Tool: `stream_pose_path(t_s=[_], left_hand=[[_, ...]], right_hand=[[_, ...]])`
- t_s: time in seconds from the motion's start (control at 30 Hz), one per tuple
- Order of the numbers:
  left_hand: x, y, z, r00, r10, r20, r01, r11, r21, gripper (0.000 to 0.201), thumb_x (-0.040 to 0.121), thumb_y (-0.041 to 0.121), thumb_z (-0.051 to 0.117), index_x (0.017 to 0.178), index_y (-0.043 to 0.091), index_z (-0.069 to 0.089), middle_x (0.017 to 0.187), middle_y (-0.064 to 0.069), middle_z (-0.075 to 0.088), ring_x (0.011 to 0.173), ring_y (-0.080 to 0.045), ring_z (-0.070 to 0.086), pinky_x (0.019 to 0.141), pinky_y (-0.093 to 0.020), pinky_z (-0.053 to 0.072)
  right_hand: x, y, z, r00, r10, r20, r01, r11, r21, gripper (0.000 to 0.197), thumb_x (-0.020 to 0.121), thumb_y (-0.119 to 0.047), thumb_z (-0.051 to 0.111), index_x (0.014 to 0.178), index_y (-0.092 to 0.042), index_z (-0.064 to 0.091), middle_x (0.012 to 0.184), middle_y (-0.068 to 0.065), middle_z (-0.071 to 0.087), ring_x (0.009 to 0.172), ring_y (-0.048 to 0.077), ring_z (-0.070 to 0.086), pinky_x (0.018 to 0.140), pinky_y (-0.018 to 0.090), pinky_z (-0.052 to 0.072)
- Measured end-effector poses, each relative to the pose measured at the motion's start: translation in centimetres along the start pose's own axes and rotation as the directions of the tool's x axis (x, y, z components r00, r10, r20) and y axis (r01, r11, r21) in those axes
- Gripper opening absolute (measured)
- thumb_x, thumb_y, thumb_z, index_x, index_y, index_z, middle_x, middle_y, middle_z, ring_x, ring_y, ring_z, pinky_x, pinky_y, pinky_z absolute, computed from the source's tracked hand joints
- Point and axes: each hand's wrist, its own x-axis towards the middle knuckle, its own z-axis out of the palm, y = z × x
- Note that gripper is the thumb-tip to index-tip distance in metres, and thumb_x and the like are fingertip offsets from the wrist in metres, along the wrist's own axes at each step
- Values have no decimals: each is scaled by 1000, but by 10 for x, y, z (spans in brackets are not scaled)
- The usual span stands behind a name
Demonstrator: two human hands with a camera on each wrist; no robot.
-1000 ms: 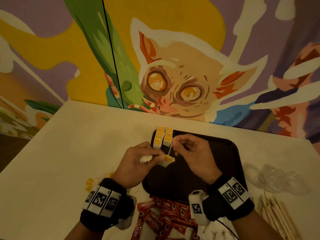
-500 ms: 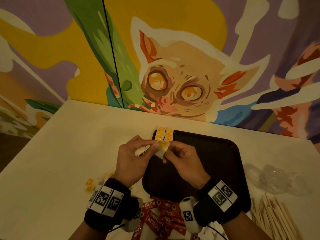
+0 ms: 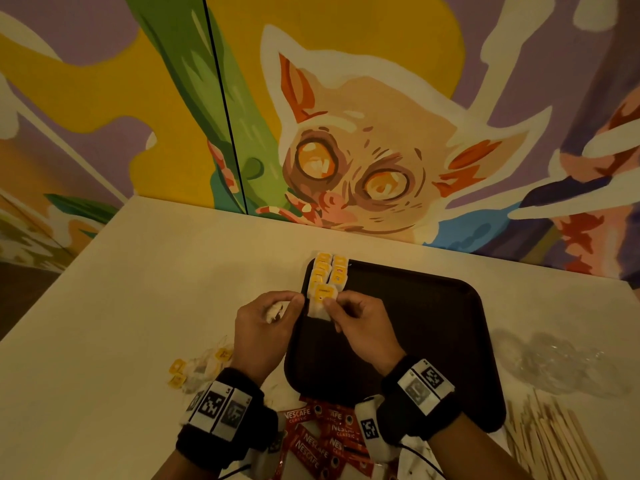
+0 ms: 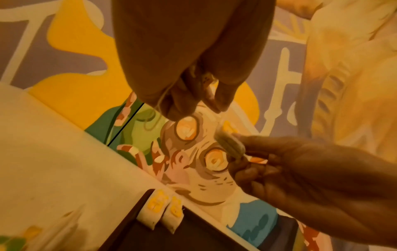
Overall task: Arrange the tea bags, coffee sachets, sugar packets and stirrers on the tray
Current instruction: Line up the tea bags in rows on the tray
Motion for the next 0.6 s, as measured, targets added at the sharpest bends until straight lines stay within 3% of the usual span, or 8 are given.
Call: stream_pose_path(t_s=[0.2, 0.37, 0.5, 0.6], left_hand=[[2, -19, -2, 995, -98, 5, 97, 995, 31, 10, 86, 15, 69, 82, 23, 73, 83, 24, 70, 82, 6, 65, 68, -3, 45], [3, -29, -6, 994, -112, 10, 111, 993, 44, 8, 87, 15, 69, 83, 20, 74, 82, 21, 71, 82, 4, 65, 68, -5, 46], [6, -36, -9, 986, -165, -20, 166, 985, 38, 7, 86, 15, 70, 83, 20, 74, 81, 14, 72, 81, 8, 64, 65, -2, 45], [9, -38, -11, 983, -183, -29, 184, 983, 20, 7, 86, 14, 70, 81, 19, 73, 78, 16, 72, 78, 6, 65, 64, -4, 46]], right_hand=[[42, 49, 0, 973, 199, -113, -215, 963, -162, 10, 95, -30, 61, 88, -26, 67, 86, -9, 66, 79, 7, 62, 78, 27, 53], [85, 80, 1, 926, 303, -227, -357, 898, -257, 12, 94, -27, 63, 93, -18, 71, 90, -1, 69, 88, 20, 69, 88, 39, 57], [108, 90, 4, 905, 378, -197, -423, 853, -306, 15, 95, -27, 61, 84, -18, 67, 94, 7, 71, 89, 24, 70, 88, 38, 57], [119, 95, 8, 886, 422, -192, -463, 826, -321, 16, 95, -25, 61, 89, -14, 69, 100, 7, 69, 93, 25, 69, 89, 37, 56]])
